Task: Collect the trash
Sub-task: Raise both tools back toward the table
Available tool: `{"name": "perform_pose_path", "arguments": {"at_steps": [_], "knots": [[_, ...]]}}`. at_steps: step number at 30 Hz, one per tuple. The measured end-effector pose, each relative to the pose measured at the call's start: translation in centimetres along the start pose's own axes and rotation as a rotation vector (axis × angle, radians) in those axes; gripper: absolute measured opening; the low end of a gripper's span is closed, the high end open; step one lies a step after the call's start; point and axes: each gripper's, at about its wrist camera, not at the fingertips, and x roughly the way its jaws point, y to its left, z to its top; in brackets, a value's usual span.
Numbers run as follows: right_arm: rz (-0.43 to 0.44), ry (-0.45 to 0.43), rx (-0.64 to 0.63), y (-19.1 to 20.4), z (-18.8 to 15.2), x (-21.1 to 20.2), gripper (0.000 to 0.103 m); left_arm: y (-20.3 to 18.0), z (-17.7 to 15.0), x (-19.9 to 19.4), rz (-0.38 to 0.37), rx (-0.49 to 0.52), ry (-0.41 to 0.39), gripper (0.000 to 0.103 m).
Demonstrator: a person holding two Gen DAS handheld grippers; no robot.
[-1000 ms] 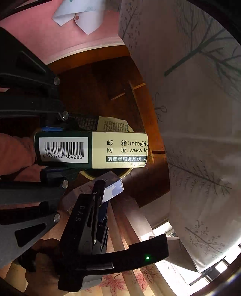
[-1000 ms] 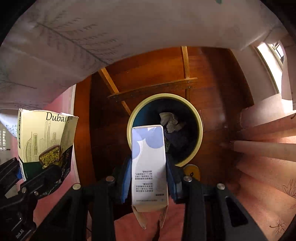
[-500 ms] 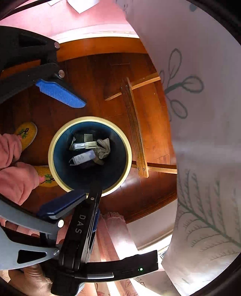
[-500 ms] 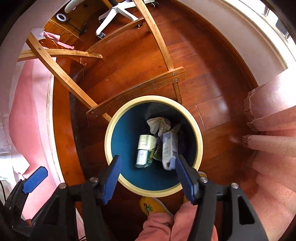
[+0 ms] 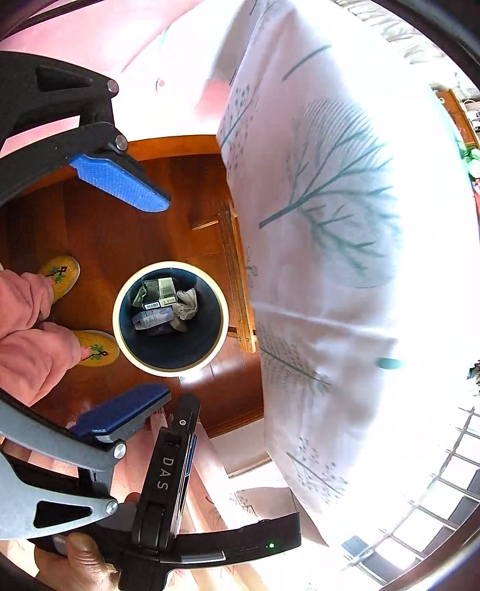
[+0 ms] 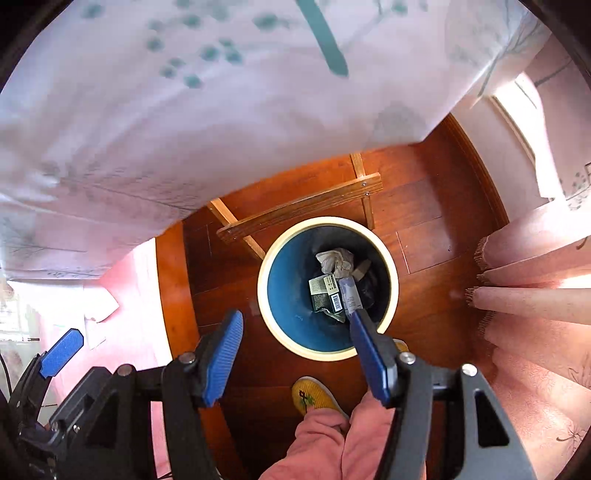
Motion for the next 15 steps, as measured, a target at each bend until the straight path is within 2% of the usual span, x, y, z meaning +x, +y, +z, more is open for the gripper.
{"name": "perform_pose_path", "arguments": {"at_steps": [5,11,15], "knots": [[0.028,-0.049,-0.086,2.6,0.4,-7.6,0.061,0.1,2.2,-7.7,0.048,0.005,-0.049,0.093],[0.073,-0.141,-0.193,5.7,2.3,-15.8,0.061,0.2,6.2,-16.4,0.099,-0.041,-0.178,0.093],[0.117,-0.213,-0.259,7.8,4.3,-20.3,0.061,0.6,9.1,-20.8,0.133,-0.091,-0.257,0.093]]}}
